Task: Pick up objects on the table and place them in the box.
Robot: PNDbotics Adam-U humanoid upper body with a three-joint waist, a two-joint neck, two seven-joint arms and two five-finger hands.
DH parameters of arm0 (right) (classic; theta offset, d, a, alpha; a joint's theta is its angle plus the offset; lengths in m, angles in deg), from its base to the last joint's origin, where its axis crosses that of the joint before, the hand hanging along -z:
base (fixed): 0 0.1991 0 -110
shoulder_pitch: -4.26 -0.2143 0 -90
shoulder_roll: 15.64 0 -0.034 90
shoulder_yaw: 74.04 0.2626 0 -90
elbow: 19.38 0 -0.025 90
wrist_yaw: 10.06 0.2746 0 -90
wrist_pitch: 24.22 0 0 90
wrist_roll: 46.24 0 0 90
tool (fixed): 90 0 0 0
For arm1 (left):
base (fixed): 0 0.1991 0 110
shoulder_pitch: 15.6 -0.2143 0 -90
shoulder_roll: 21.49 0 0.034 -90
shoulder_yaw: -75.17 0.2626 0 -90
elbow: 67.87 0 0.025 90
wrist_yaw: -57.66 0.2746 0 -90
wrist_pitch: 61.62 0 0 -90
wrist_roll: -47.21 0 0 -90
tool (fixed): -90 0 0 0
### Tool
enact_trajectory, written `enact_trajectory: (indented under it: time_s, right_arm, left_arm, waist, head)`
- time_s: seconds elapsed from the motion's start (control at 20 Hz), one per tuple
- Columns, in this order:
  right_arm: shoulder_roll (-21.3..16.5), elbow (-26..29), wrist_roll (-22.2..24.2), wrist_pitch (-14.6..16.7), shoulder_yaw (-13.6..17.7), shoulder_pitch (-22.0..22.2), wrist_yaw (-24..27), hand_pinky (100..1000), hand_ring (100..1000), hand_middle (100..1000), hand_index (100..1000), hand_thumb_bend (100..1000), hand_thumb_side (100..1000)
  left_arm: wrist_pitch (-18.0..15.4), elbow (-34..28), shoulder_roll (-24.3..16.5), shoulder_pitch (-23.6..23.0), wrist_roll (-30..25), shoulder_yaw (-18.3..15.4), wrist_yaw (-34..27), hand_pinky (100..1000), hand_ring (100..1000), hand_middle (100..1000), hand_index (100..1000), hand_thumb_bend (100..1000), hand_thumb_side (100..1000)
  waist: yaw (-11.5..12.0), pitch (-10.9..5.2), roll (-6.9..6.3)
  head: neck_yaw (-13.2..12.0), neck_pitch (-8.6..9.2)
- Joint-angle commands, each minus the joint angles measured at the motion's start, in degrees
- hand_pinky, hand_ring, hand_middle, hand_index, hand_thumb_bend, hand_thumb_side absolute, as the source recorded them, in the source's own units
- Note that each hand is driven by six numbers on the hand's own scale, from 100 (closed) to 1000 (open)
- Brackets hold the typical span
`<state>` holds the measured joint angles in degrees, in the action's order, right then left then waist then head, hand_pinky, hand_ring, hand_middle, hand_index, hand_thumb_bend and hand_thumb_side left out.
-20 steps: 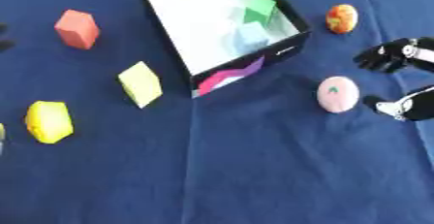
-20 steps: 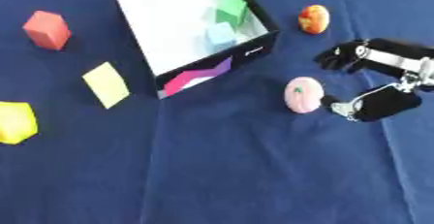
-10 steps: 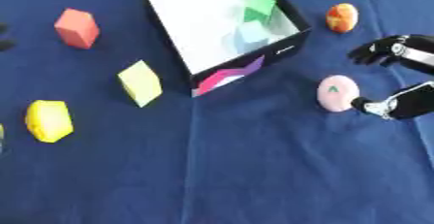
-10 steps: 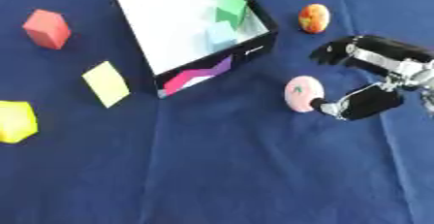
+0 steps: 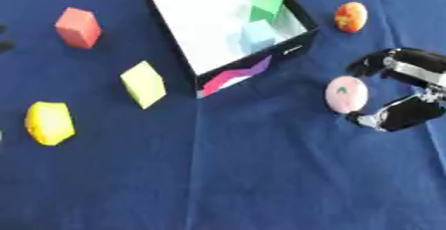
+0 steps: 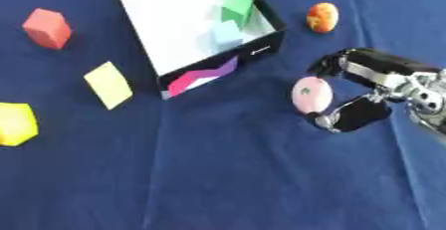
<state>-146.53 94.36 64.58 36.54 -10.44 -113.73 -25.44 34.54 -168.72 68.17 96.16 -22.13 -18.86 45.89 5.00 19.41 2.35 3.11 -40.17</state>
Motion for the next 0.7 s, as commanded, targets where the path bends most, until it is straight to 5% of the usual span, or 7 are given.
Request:
enact_trajectory:
  time_s: [0.05,0.7]
  right_arm:
    - [-0.7,0.9,0.5,-1.5,0.4,-0.7,-1.9,825,848,773,858,431,289]
    - [0.6,-0.5,0.0,-3.0,0.1,-1.5,-7.2,822,844,769,858,451,333]
  left_arm:
    - [0.0,-0.6,-1.3,0.7,-0.4,0.0,-0.1,697,737,664,761,100,720]
    - [0.1,-0.6,-1.3,0.8,-0.9,0.3,-0.1,697,738,665,760,100,722]
  waist:
    - [0.0,-4.58,0.55]
    - [0.2,-4.21,0.49]
  head:
    - [0.1,0.45]
    - [0.3,0.87]
